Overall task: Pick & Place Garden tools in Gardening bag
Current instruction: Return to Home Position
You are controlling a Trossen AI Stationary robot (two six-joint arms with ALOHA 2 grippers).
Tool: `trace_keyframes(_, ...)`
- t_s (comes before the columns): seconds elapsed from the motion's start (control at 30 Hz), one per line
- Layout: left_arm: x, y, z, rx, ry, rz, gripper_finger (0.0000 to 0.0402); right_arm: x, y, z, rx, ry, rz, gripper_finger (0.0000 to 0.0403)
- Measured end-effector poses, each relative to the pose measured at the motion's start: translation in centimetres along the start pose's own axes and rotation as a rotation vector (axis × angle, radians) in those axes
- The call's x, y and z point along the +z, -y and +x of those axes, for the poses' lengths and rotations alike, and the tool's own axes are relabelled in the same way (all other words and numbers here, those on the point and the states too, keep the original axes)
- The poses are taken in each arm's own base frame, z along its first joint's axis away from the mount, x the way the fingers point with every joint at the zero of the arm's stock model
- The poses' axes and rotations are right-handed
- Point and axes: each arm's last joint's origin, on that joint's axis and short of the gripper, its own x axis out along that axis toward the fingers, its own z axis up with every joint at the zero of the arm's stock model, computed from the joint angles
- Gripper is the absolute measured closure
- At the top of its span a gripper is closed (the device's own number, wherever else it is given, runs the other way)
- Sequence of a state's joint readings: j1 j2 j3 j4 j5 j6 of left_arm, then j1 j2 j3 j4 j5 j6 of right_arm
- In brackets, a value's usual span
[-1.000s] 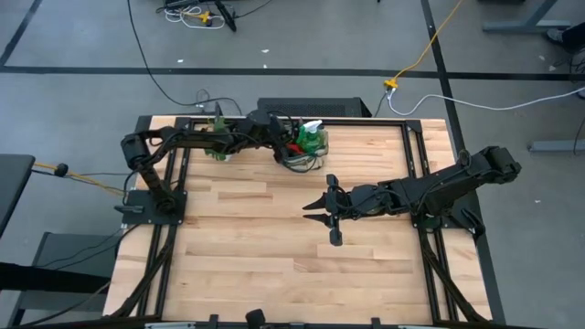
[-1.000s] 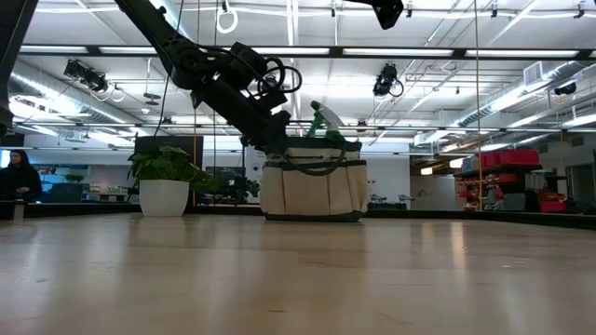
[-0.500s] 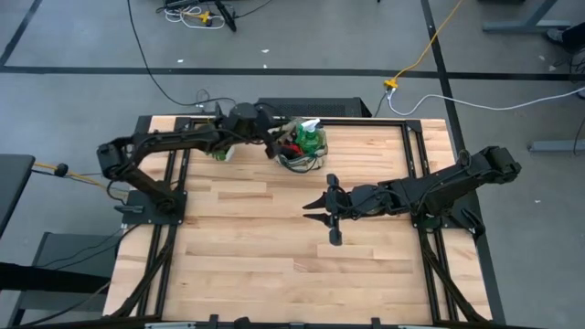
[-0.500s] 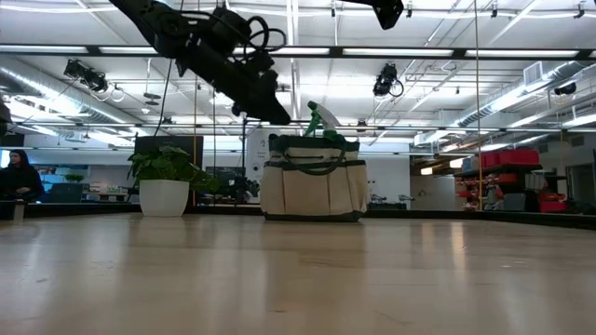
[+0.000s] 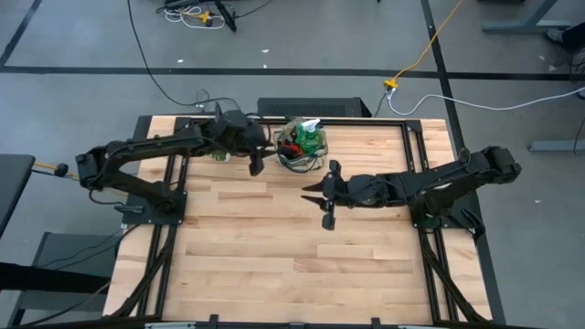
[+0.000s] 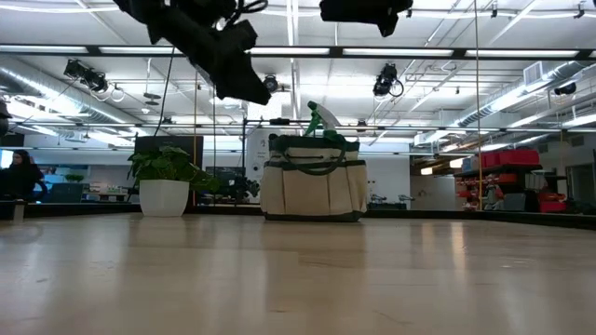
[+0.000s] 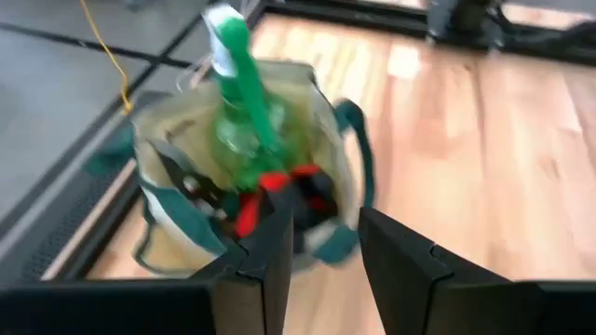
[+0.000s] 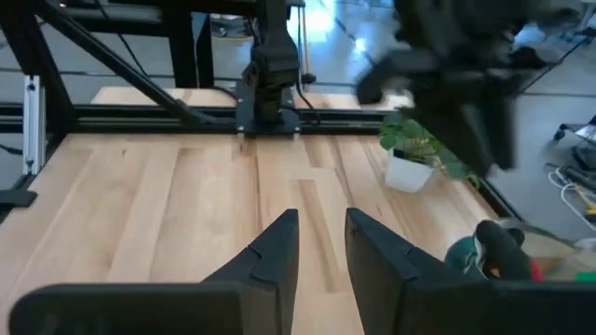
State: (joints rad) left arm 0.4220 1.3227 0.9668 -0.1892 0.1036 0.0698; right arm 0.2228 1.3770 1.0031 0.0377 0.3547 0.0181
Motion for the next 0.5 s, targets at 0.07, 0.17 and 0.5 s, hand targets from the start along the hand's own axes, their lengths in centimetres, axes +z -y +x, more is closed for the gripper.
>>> trace_keyframes(0.07, -0.2, 0.7, -0.8, -0.021, -0.032, 0.008, 0.0269, -0.2, 0.7, 0.2, -0.003, -0.004, 0.008, 0.0312)
trace_keyframes(0.17, -1.5, 1.9, -1.8, -0.051, -0.033, 0.014, 0.0269, -1.2, 2.0, 0.5, -0.010, -0.017, 0.032, 0.0312)
trace_keyframes(0.5, -8.8, 4.5, -5.7, -0.124, 0.133, -0.049, 0.0269, -6.8, 5.8, -2.5, -0.028, 0.159, 0.168, 0.0312)
